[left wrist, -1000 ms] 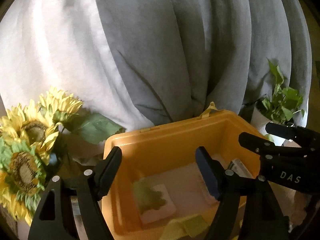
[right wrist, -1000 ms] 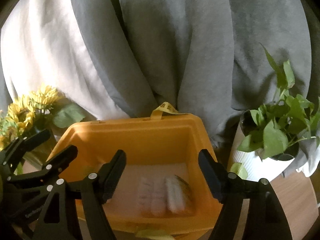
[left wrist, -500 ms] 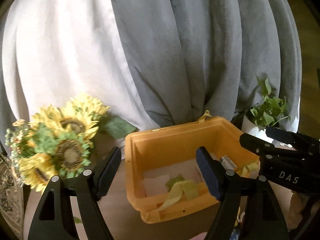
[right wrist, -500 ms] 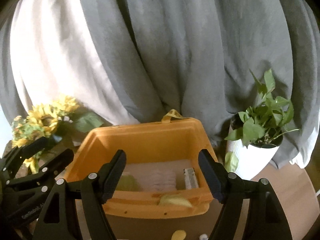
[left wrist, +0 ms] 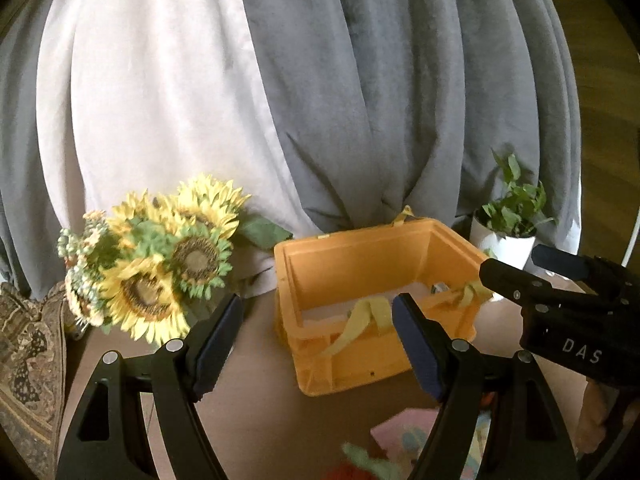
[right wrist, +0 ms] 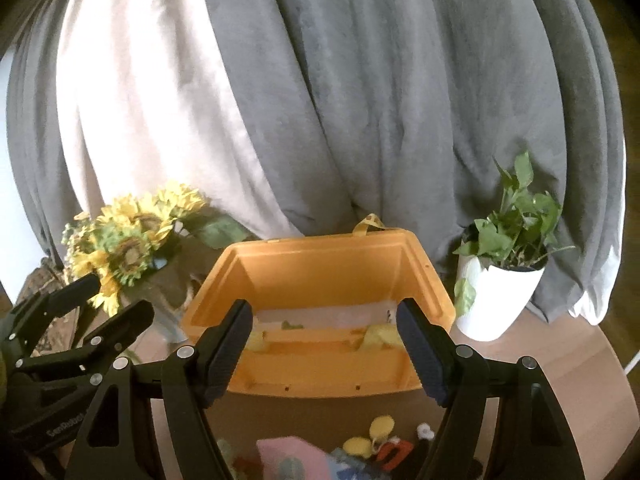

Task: Organize soft objects
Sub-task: 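Withdraw both open grippers from the crate back toward the table items, then grasp the red fuzzy toy with the left gripper while the right gripper grasps the pink sponge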

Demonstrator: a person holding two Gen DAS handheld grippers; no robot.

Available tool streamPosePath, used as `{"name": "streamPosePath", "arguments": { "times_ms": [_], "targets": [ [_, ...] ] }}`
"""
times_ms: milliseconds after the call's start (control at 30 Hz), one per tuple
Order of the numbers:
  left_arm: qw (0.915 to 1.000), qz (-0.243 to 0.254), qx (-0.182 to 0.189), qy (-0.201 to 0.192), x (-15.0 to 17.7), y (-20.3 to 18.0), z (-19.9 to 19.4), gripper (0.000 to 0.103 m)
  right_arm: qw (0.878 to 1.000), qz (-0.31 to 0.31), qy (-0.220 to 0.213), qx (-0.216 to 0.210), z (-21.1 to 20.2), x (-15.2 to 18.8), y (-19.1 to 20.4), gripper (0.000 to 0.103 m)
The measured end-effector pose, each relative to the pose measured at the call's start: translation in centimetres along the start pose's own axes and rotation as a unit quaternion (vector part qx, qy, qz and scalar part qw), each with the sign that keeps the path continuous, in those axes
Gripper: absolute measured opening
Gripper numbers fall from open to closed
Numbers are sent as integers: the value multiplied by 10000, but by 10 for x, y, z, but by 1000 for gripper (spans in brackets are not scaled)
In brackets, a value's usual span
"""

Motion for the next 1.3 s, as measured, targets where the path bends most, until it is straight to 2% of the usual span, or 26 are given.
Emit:
{"name": "streamPosePath", "arguments": {
  "times_ms": [400, 667, 1100, 1300],
  "targets": [
    [9993, 78, 189, 307, 42, 4, -40, 77, 9998, 45, 167, 37, -39, 33, 19, 76],
    [9973, 117, 343, 642, 79, -3, -52, 77, 9983, 33, 579, -4, -53, 74, 26, 75],
    [9907, 220, 556, 1223, 132, -12, -47, 77, 9907, 9, 1360, -54, -49, 133, 27, 75],
    [9873, 395, 753, 1346, 155, -18, -39, 77, 9864, 59, 1642, -17, -42, 156, 24, 75]
  ]
}}
Point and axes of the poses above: each gripper's, at about its wrist camera, not at the fingertips, and z roughly the way its jaws point, y to its left, x to its underside, the point moved 9 cm from there along z, roughly the way its jaws point, and after that the axes turned 12 degrees about -y, right-handed, at the moved point
